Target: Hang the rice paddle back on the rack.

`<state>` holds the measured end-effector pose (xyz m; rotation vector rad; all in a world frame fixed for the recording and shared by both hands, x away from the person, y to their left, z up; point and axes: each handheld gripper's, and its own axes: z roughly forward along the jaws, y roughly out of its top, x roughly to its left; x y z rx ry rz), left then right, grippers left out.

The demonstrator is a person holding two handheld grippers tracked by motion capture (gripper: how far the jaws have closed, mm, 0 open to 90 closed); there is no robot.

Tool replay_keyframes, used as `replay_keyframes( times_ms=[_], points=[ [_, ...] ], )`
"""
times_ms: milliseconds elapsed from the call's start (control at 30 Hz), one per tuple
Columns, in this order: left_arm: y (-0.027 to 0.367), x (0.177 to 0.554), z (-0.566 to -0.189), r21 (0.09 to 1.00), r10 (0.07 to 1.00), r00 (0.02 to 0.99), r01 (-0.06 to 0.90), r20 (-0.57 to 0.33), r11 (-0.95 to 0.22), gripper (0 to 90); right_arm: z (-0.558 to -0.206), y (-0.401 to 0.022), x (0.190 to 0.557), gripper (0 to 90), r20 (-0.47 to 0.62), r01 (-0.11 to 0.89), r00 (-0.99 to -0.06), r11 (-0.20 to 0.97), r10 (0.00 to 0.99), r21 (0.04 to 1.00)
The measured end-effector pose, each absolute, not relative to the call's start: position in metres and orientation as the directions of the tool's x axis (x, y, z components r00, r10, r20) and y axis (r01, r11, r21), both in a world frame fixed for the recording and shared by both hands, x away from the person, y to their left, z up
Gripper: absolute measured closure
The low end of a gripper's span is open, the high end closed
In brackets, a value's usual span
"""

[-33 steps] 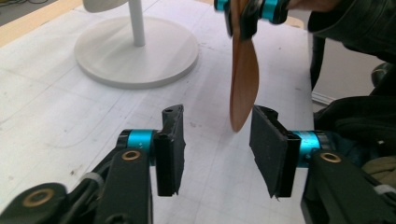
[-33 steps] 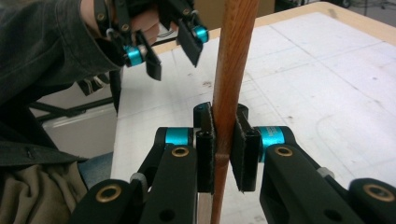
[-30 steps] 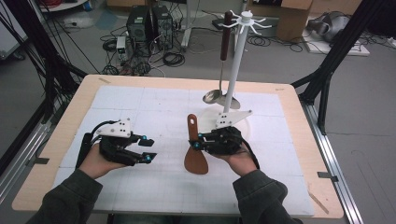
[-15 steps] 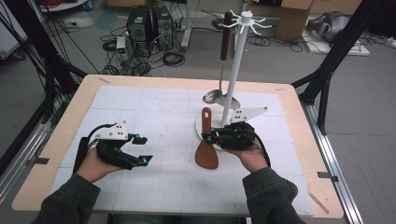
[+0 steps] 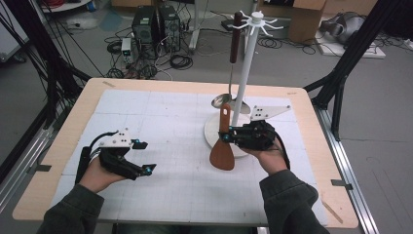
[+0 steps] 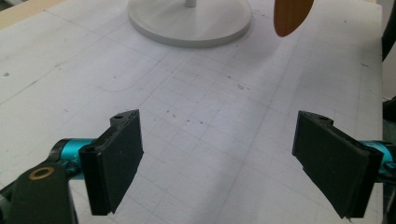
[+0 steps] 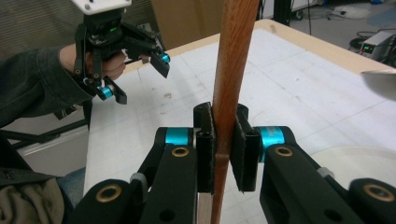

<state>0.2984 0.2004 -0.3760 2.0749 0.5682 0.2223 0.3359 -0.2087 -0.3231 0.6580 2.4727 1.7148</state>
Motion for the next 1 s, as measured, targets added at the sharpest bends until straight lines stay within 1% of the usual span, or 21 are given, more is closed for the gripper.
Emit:
replay_keyframes(
  times_ms=[167,333,500,1000],
  points=[
    [0.200,0.302,-0.380,0.825,0.498,0.865,0.324,-0.060,-0.463,12.6,-0.316,-0.212,0.340,82.1,0.185,0.305,-0.905,0.281,0.383,0.910],
    [0.202,0.303,-0.384,0.827,0.512,0.856,0.339,-0.072,-0.449,10.2,-0.307,-0.215,0.345,82.0,0.179,0.296,-0.905,0.270,0.386,0.916],
    [0.203,0.302,-0.385,0.831,0.524,0.849,0.338,-0.066,-0.442,8.1,-0.296,-0.217,0.349,82.1,0.161,0.274,-0.910,0.264,0.383,0.925],
    [0.208,0.299,-0.388,0.837,0.542,0.837,0.347,-0.073,-0.423,5.5,-0.259,-0.215,0.354,82.1,0.116,0.230,-0.913,0.258,0.391,0.938]
  ],
)
